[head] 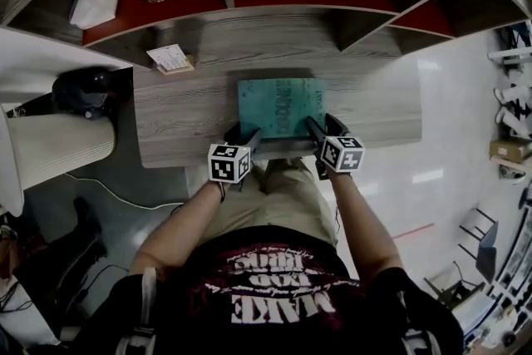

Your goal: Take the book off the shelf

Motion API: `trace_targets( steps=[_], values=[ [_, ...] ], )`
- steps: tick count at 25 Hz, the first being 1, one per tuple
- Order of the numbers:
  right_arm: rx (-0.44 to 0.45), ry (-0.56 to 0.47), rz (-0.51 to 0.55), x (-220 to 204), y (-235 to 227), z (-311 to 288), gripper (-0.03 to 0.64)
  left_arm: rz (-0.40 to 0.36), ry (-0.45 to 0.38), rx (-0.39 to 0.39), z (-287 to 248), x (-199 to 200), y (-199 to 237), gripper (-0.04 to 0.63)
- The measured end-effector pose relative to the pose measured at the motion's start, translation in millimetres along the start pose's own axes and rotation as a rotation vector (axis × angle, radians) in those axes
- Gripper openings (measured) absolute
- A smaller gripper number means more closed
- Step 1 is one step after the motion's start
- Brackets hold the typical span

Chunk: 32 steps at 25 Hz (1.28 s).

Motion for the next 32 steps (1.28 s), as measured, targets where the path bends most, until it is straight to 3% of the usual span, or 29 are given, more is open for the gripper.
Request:
trace_targets(
  steps=[2,5,8,10,15,17,19,20,26,32],
  values=[
    [0.004,0.019,0.018,1.1,-0.1,-3.7,0.239,0.012,0.007,0.001,-2.1,1.1,2.1,0.233],
    [0.010,0.063,0.073,3.8,5.1,0.0,0.296,0.016,0.039,0.010,4.0,2.3,0.1,0.235],
    [0.007,0.032,0.131,25.1,18.1,14.9,0.324,-0.079,0.001,0.022,22.8,24.3,-2.0,0.245],
    [0.018,-0.017,0.178,46.5,32.6,30.5,0.297,-0.176,-0.058,0.020,41.3,52.0,-5.8,0.244],
    [0.064,-0.250,0.318,113.8,84.3,89.5,0.089,-0.315,-0.297,-0.045,105.6,135.3,-37.3,0.238],
    [0.081,-0.337,0.352,139.3,104.6,112.6,0.005,-0.358,-0.405,-0.066,136.7,165.4,-52.4,0.168],
    [0.105,-0.395,0.373,162.0,124.7,131.8,0.003,-0.395,-0.495,-0.054,167.3,191.0,-63.8,0.033],
    [0.114,-0.422,0.383,173.7,134.4,141.0,0.003,-0.407,-0.531,-0.046,181.4,202.0,-68.7,0.012],
    [0.145,-0.592,0.417,244.8,183.8,192.6,0.003,-0.381,-0.697,0.013,244.1,258.1,-81.9,0.006],
    [0.170,-0.641,0.435,274.0,211.5,214.9,0.003,-0.393,-0.755,-0.037,272.1,286.8,-108.8,0.006]
  ],
)
Point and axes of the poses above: the fingertips, and each gripper's own axes: z backward along the fingers, y to its left, x out of its top, the point moved 3 cm from there along z, backward along the fingers, and after that the axes turned 9 degrees about -y, right-handed, at the moved point
